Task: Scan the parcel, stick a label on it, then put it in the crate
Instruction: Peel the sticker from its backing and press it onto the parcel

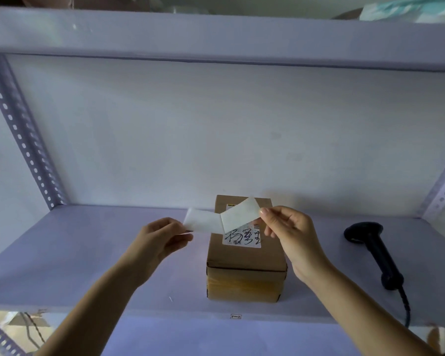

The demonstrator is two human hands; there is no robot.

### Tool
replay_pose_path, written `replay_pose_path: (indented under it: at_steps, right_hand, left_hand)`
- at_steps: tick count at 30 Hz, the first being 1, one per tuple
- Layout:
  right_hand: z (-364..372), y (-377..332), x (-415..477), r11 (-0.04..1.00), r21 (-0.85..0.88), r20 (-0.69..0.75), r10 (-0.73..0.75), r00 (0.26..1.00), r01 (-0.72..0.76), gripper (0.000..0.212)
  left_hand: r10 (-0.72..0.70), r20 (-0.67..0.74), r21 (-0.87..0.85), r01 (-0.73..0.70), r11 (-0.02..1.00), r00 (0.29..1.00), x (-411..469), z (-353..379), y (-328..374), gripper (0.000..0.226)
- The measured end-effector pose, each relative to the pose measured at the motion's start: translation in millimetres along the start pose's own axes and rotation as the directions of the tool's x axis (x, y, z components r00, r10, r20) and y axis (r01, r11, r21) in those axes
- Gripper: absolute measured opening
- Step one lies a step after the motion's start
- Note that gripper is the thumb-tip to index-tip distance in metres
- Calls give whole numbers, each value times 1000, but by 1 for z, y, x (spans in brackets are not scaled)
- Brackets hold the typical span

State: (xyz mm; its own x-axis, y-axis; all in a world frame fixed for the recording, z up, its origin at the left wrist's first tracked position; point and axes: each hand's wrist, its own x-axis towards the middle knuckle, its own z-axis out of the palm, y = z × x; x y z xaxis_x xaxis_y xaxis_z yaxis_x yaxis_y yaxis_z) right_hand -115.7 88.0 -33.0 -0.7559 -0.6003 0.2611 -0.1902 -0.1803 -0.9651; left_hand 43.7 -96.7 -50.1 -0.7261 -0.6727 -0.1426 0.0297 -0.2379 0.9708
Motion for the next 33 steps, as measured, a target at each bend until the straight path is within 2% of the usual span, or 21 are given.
replay_pose_path:
  at_steps: [3, 5, 8, 11, 13, 16, 18, 20, 23, 25, 26, 28, 31, 33]
  right_hand:
    - [-1, 0, 1, 1000, 24, -51, 9, 999, -8, 16]
    - [-2, 1, 1, 1000, 17, -62, 15, 998, -14, 17]
    - [-3, 4, -1, 1000, 13, -61, 23, 998, -22, 18]
    - [-1, 6, -4, 999, 19, -41, 30, 999, -29, 17]
    - [0, 6, -5, 1000, 16, -28, 27, 999, -26, 17]
    - [0, 7, -5, 1000, 13, -18, 18, 1000, -18, 17]
    - [-1, 8, -4, 1000, 16, -21, 16, 1000, -15, 15]
    - [-1, 9, -3, 1000, 7, -29, 0, 1000, 0, 15]
    - [0, 11, -1, 992, -82, -63, -98, 993, 92, 17]
    - [3, 11, 0, 964, -198, -104, -203, 974, 180, 14]
    - [6, 11, 0, 941, -251, -118, -261, 958, 225, 12]
    - [11, 11, -1, 888, -334, -120, -373, 920, 316, 9]
    - [16, 9, -4, 792, -434, -87, -510, 855, 429, 6]
    - [19, 10, -7, 736, -482, -49, -565, 824, 476, 5]
  left_hand:
    - [-140, -139, -187, 113, 976, 980, 15, -28, -12, 20]
    - [-245, -172, -320, 181, 930, 954, 25, -48, -23, 19]
    - [-342, -182, -343, 266, 901, 922, 34, -74, -49, 17]
    - [-398, -217, -193, 360, 913, 891, 37, -83, -71, 14]
    - [-368, -295, -21, 379, 925, 882, 40, -83, -75, 18]
    - [-239, -390, 314, 372, 874, 890, 43, -83, -70, 23]
    - [-135, -434, 428, 336, 839, 891, 42, -79, -58, 22]
    - [30, -457, 528, 244, 813, 889, 37, -64, -38, 20]
    - [262, -326, 571, -32, 820, 908, 19, -21, 3, 13]
    - [324, -117, 498, -227, 837, 939, -1, 15, 31, 14]
    - [309, -10, 444, -273, 853, 951, -11, 32, 42, 16]
    - [245, 137, 379, -279, 882, 960, -24, 61, 53, 19]
    - [246, 141, 424, -282, 860, 959, -24, 84, 47, 21]
    - [216, 133, 350, -249, 903, 967, -21, 92, 39, 24]
